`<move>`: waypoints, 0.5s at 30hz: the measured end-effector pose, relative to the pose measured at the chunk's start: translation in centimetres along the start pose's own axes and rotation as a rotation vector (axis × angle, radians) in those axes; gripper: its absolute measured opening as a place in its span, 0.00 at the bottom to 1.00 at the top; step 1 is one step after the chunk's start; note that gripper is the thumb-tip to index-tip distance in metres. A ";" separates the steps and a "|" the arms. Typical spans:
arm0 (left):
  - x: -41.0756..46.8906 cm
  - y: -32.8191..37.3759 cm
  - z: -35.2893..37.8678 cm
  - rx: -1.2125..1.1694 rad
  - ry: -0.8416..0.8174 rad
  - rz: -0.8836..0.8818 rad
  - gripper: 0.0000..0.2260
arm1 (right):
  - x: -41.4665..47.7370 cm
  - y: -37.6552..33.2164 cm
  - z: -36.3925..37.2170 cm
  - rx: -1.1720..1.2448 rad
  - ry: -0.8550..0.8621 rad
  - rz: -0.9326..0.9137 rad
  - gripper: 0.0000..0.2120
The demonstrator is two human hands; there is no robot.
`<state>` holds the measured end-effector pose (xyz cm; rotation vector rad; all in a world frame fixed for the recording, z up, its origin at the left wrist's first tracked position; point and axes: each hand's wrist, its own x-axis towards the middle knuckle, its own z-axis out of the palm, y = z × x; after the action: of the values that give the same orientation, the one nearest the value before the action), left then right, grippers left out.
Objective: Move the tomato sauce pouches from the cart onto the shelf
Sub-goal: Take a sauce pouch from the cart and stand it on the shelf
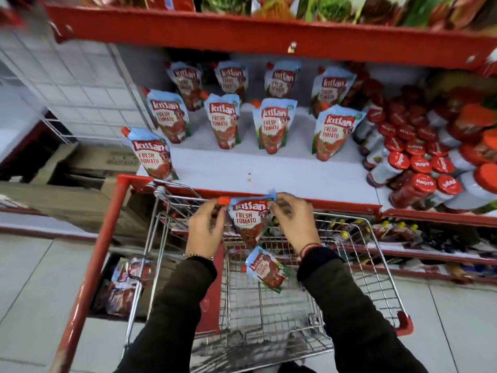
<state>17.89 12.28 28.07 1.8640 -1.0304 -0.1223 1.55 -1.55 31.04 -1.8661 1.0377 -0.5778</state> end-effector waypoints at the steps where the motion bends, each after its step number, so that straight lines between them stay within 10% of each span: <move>1: 1.2 0.0 -0.8 0.003 0.037 0.015 0.09 | 0.8 -1.3 0.3 0.002 0.014 -0.028 0.08; 15: 14.6 -2.3 -5.6 0.099 0.201 0.003 0.10 | 11.4 -10.1 6.0 0.061 0.065 -0.107 0.10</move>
<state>31.28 6.42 34.11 1.9197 -0.9138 0.1178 16.36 -5.79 36.68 -1.8676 0.9559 -0.7297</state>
